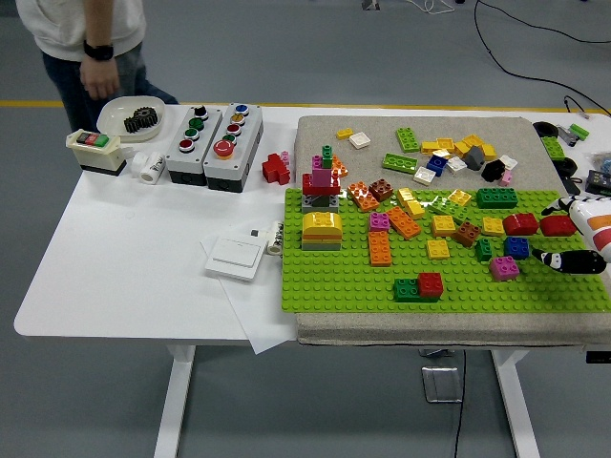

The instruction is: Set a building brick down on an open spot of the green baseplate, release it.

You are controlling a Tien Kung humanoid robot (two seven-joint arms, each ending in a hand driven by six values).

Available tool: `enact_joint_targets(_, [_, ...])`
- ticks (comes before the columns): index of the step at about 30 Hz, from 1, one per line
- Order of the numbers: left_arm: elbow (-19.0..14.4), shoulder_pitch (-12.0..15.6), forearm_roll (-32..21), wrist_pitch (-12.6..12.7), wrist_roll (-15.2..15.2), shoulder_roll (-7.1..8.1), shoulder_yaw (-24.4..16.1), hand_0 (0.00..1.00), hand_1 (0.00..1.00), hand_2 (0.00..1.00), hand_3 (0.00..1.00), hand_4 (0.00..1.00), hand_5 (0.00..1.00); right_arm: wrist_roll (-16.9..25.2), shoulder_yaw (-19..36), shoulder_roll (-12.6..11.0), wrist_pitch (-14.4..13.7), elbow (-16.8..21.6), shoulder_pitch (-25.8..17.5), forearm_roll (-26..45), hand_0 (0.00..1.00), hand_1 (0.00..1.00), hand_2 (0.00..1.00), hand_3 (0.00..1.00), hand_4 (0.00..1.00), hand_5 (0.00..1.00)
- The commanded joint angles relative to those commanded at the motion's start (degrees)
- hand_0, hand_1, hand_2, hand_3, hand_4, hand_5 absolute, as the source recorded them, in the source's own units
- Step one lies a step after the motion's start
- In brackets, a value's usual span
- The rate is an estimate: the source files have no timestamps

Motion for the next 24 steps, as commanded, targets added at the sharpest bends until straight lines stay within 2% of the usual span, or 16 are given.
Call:
enact_joint_targets(6, [0.0,0.0,0.7,-0.1,0.1,0.04,-0.3,0.736,0.721,0.723,0.585,0.638,0.661,2.6,0.4,0.1,0.7,2.2,-1.4,2.8,0.678,0.674,0.75,0.802,0.985,0.464])
enact_joint_targets(7, [0.0,0.0,0.7,-0.1,0.1,0.05,-0.3,0.736,0.721,0.717,0.586,0.638,0.66,3.5,0.2,0.1,1.0,2.7,-1.6,2.9,0.629,0.651,0.73,0.78,0.991,0.468])
enact_joint_targets(12, [0.0,-0.2,0.6,-0.1,0.1,0.05,-0.2,0.736,0.721,0.717,0.586,0.638,0.66,5.0,-0.4,0.2,1.7,3.4,-1.8,1.7,0.629,0.651,0.73,0.78,0.991,0.468])
enact_joint_targets(18, [-0.1,-0.6,0.1,-0.1,0.0,0.12,0.1,0.736,0.721,0.716,0.586,0.638,0.661,4.1,-0.6,1.1,-0.4,2.1,-2.1,5.0,0.626,0.646,0.728,0.773,0.989,0.468])
enact_joint_targets(19, [-0.1,-0.6,-0.2,-0.1,-0.1,0.1,0.2,0.735,0.721,0.718,0.586,0.637,0.66,4.2,-0.3,1.4,-0.8,2.0,-2.5,6.3,0.674,0.672,0.744,0.784,0.975,0.474])
enact_joint_targets(24, [-0.1,-0.7,-0.4,-0.1,-0.2,0.08,0.3,0.735,0.721,0.718,0.586,0.637,0.66,5.5,0.2,1.9,-0.5,2.2,-3.3,7.0,0.674,0.672,0.744,0.784,0.975,0.474])
